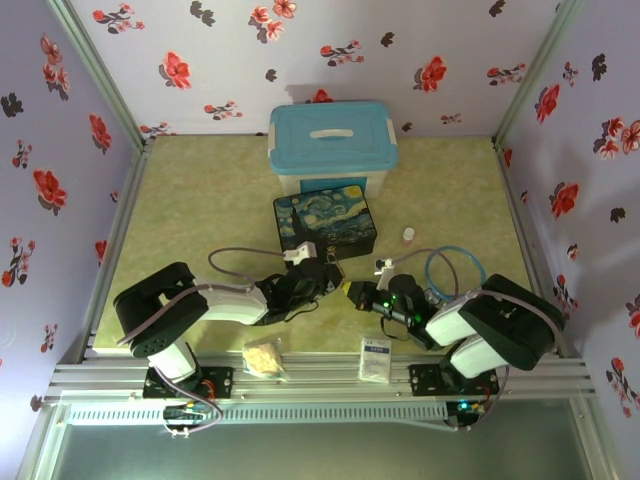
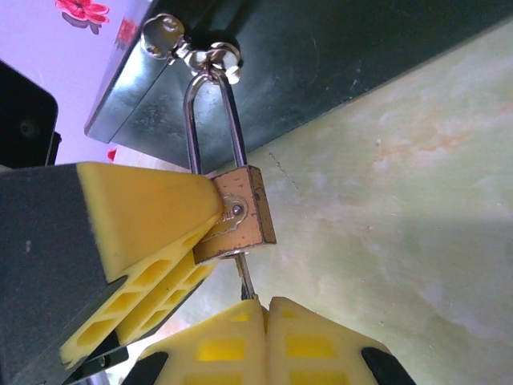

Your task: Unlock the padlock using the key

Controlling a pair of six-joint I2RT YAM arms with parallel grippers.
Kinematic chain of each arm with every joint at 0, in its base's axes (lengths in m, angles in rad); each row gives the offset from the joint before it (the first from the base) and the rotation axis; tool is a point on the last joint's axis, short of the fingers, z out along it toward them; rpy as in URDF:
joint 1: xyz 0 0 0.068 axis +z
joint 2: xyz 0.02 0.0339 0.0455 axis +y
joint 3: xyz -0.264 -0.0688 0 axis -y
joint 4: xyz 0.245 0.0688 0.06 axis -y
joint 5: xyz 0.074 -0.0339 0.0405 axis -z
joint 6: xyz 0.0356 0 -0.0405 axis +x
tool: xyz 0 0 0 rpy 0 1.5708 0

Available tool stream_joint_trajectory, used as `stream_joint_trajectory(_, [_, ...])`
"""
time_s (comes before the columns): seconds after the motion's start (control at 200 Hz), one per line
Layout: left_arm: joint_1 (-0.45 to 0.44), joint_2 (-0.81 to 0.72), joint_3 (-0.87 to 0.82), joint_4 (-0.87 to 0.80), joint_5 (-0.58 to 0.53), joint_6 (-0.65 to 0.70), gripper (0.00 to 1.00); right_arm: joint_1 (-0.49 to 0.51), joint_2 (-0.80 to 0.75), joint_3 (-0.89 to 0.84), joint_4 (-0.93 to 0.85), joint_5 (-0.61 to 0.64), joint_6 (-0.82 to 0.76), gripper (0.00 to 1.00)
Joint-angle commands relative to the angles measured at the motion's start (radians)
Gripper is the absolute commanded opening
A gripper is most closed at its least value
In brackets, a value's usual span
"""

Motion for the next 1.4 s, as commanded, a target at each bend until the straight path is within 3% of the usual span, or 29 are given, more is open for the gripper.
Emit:
stream_joint_trajectory(0.0, [-0.019,0.014,-0.018,0.156,0.051,0.003,0.01,-0.015,0.056,0.028,0.115,-0.028,0.110,0.00])
stream_joint_trajectory(0.105, [-0.018,0.053,-0.042,0.239,0.051,-0.012,0.00,-0.018,0.109,0.010,0.255,-0.055,0.180,0.00])
stream_joint_trajectory(0.255, [-0.018,0.067,-0.064,0.296,0.051,-0.007,0.00,-0.036,0.189,0.008,0.313,-0.077,0.207,0.00])
stream_joint_trajectory(0.665, [-0.021,0.073,-0.118,0.392,0.063,0.000,0.00,-0.150,0.232,0.037,0.313,-0.255,0.252,0.00])
stream_joint_trajectory(1.21, [-0.023,0.093,-0.133,0.460,0.093,0.018,0.00,-0.250,0.256,0.097,0.312,-0.393,0.332,0.00])
stream_joint_trajectory(1.395, [-0.026,0.108,-0.130,0.479,0.106,0.000,0.00,-0.276,0.248,0.097,0.308,-0.377,0.332,0.00])
